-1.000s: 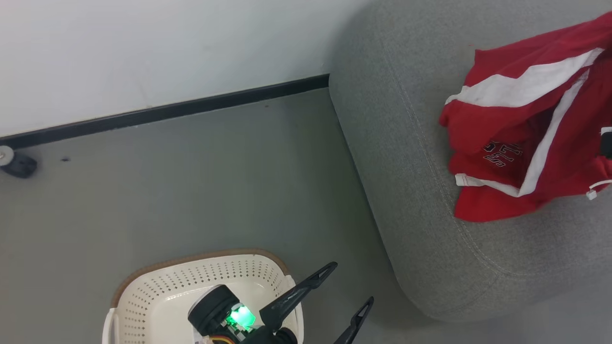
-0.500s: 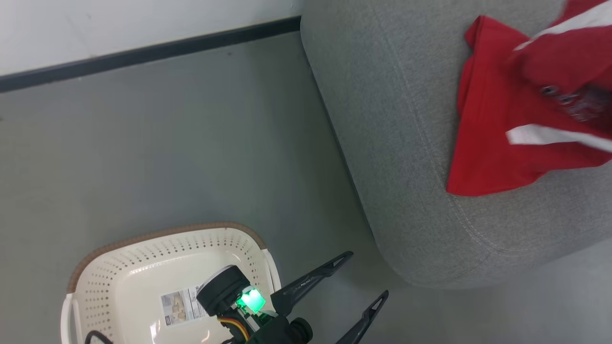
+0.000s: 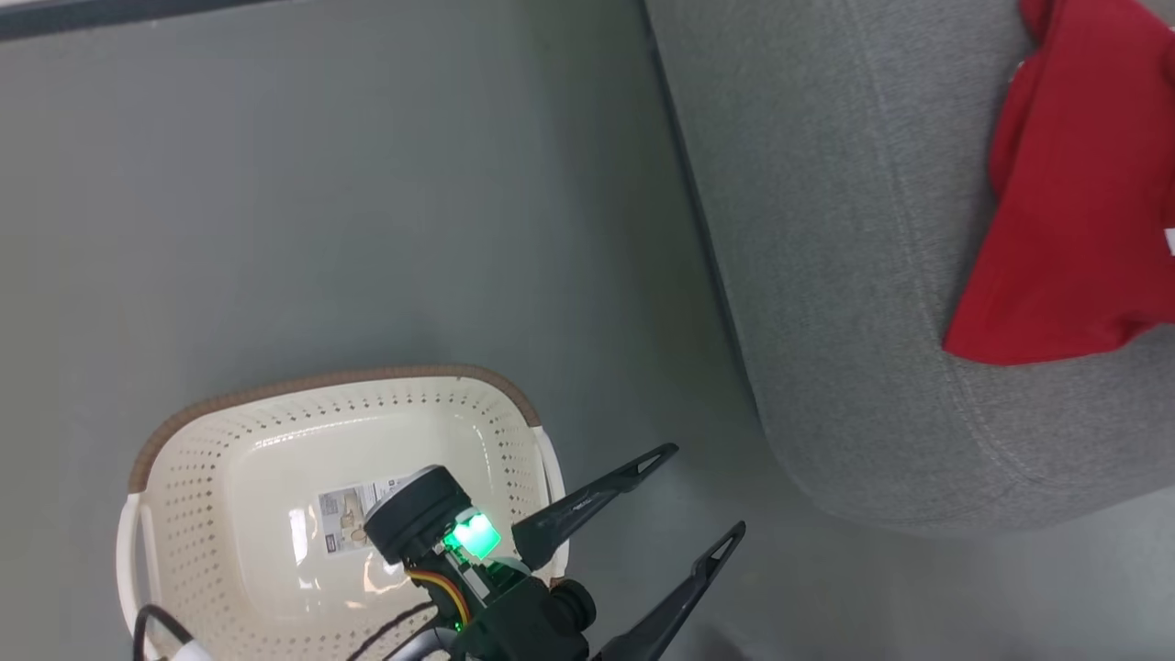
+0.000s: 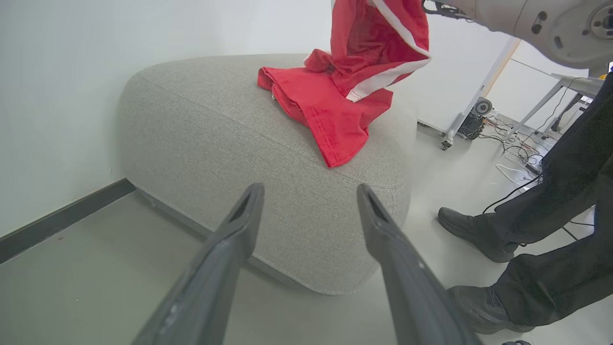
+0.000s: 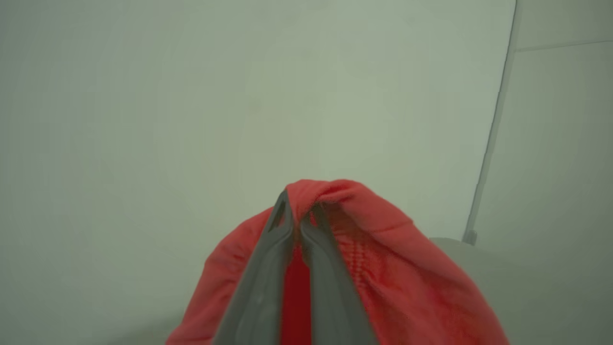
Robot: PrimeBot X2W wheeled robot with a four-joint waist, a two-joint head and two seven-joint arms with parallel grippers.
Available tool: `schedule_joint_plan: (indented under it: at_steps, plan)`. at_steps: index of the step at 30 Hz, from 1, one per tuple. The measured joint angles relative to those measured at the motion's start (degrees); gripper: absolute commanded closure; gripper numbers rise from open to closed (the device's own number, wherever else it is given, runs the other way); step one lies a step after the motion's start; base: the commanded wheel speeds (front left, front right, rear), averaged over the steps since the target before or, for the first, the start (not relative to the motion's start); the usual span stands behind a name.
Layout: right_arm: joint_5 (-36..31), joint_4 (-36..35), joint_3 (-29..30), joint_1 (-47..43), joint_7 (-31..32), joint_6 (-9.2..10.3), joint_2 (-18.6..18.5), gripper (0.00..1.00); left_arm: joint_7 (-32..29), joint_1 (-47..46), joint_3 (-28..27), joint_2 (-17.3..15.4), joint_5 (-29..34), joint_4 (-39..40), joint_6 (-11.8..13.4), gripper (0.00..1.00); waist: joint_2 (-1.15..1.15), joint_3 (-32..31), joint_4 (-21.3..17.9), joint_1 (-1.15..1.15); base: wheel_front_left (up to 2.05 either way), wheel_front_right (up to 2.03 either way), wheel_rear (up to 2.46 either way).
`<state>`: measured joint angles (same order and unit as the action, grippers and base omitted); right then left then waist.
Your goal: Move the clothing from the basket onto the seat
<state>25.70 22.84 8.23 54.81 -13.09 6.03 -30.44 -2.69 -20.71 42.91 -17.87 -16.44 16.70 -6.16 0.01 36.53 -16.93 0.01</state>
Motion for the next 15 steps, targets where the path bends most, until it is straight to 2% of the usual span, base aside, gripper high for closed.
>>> schedule_joint_plan:
  at_steps: [2,8,15]
  plan:
    - [0.1,2.3,-0.5,0.0,0.2,-0.1,0.3,1.0,0.0,-0.4,-0.2,-0.1,0.0,0.0,-0.4,0.0,0.0,0.9,0.5,0.0,0.0,0.0,0.0]
    - [2.5,8.7,-2.6,0.2,1.5,-2.52,4.1,1.0,0.4,-0.5,-0.4,-0.7,0.0,-1.0,-0.4,0.0,0.0,2.5,1.6,0.0,0.0,0.0,0.0]
    - [5.0,12.6,-2.4,1.1,2.2,-4.43,5.2,1.0,1.3,-1.4,0.1,-0.5,-0.1,-2.6,-0.5,0.0,0.0,1.9,1.9,-0.01,0.0,0.0,0.0]
